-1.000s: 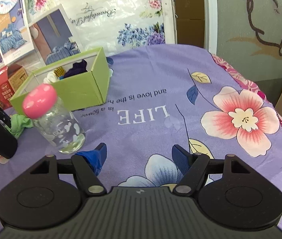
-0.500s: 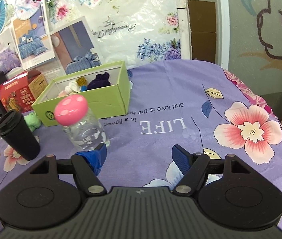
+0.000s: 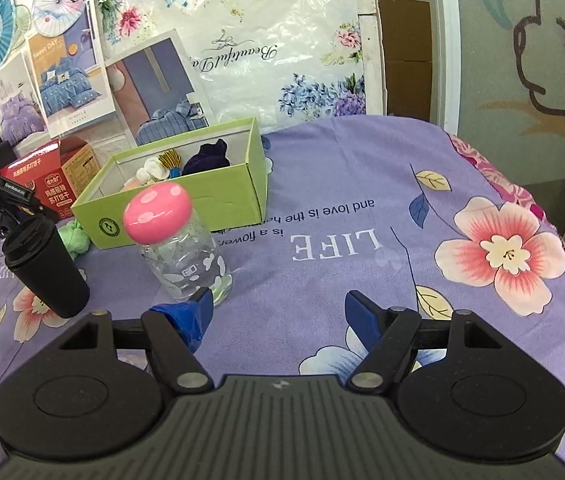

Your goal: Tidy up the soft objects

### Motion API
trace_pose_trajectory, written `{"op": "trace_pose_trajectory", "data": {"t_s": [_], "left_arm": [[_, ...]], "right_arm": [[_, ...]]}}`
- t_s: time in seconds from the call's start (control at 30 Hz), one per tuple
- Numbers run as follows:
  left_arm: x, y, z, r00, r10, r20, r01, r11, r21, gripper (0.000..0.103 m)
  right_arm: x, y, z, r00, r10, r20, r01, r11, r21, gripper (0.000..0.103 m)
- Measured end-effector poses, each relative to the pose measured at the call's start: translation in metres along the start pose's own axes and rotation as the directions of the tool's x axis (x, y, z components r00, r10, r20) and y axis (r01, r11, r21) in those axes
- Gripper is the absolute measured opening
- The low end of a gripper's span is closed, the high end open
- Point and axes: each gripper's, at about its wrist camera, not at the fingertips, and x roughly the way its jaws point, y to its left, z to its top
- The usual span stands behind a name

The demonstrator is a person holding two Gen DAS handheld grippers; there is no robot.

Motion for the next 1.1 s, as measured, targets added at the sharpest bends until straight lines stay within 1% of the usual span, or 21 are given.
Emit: {"op": "trace_pose_trajectory", "data": {"t_s": [0.1, 0.13, 0.2, 0.27, 0.33, 0.43, 0.5, 0.53, 0.6, 0.7, 0.77, 0.87, 0.9, 0.97, 1.0, 1.1], "left_arm": [[0.018, -0.005, 0.005, 0.999, -0.037, -0.028, 0.037, 0.999, -0.001, 0.091], [0.025, -0.004, 0.007, 0.999, -0.037, -0.037, 0.037, 0.999, 0.003, 0.091], [0.035, -0.005, 0.004, 0.999, 0.002, -0.054, -0.001, 1.000, 0.012, 0.091], [0.046, -0.007, 0.002, 0.997, 0.013, -0.074, -0.012, 1.000, 0.008, 0.091], [0.058, -0.008, -0.003, 0.995, 0.038, -0.098, -0.038, 0.999, -0.001, 0.091], [0.059, -0.019, -0.011, 0.994, 0.083, -0.071, -0.079, 0.995, 0.059, 0.091], [0.062, -0.025, -0.013, 0.992, 0.110, -0.068, -0.105, 0.991, 0.078, 0.091], [0.063, -0.027, -0.014, 0.990, 0.123, -0.068, -0.117, 0.989, 0.089, 0.091], [0.065, -0.032, -0.015, 0.987, 0.145, -0.068, -0.136, 0.984, 0.117, 0.092], [0.066, -0.034, -0.014, 0.985, 0.156, -0.067, -0.146, 0.980, 0.132, 0.092], [0.066, -0.034, -0.014, 0.986, 0.153, -0.065, -0.143, 0.981, 0.131, 0.092], [0.067, -0.034, -0.014, 0.987, 0.151, -0.060, -0.141, 0.981, 0.135, 0.092], [0.066, -0.033, -0.016, 0.986, 0.153, -0.059, -0.144, 0.979, 0.142, 0.092], [0.068, -0.034, -0.018, 0.984, 0.168, -0.058, -0.156, 0.975, 0.160, 0.092], [0.069, -0.035, -0.019, 0.983, 0.176, -0.058, -0.164, 0.971, 0.173, 0.092], [0.069, -0.038, -0.020, 0.980, 0.190, -0.052, -0.177, 0.965, 0.193, 0.093]], "right_arm": [[0.005, 0.004, -0.003, 1.000, 0.016, -0.009, -0.016, 1.000, 0.012, 0.059], [0.008, 0.006, -0.005, 1.000, 0.025, -0.012, -0.025, 1.000, 0.018, 0.059], [0.011, 0.012, -0.008, 0.998, 0.054, -0.023, -0.053, 0.998, 0.023, 0.059], [0.014, 0.019, -0.012, 0.996, 0.084, -0.014, -0.084, 0.996, 0.035, 0.059], [0.018, 0.029, -0.016, 0.990, 0.141, -0.021, -0.139, 0.989, 0.048, 0.059], [0.024, 0.055, -0.027, 0.978, 0.204, -0.050, -0.203, 0.979, 0.018, 0.059], [0.031, 0.075, -0.038, 0.964, 0.250, -0.094, -0.253, 0.967, -0.023, 0.059], [0.034, 0.085, -0.043, 0.960, 0.256, -0.114, -0.263, 0.964, -0.048, 0.059], [0.038, 0.104, -0.053, 0.960, 0.245, -0.134, -0.260, 0.959, -0.113, 0.059], [0.045, 0.122, -0.058, 0.962, 0.230, -0.146, -0.251, 0.957, -0.148, 0.059], [0.056, 0.128, -0.061, 0.967, 0.184, -0.174, -0.213, 0.963, -0.163, 0.059], [0.070, 0.135, -0.069, 0.968, 0.126, -0.218, -0.172, 0.963, -0.209, 0.060], [0.072, 0.138, -0.072, 0.968, 0.115, -0.221, -0.166, 0.959, -0.230, 0.061], [0.074, 0.144, -0.077, 0.976, 0.089, -0.201, -0.147, 0.943, -0.298, 0.062], [0.074, 0.145, -0.079, 0.979, 0.082, -0.189, -0.139, 0.940, -0.312, 0.063], [0.075, 0.139, -0.078, 0.978, 0.095, -0.186, -0.148, 0.945, -0.292, 0.065]]}}
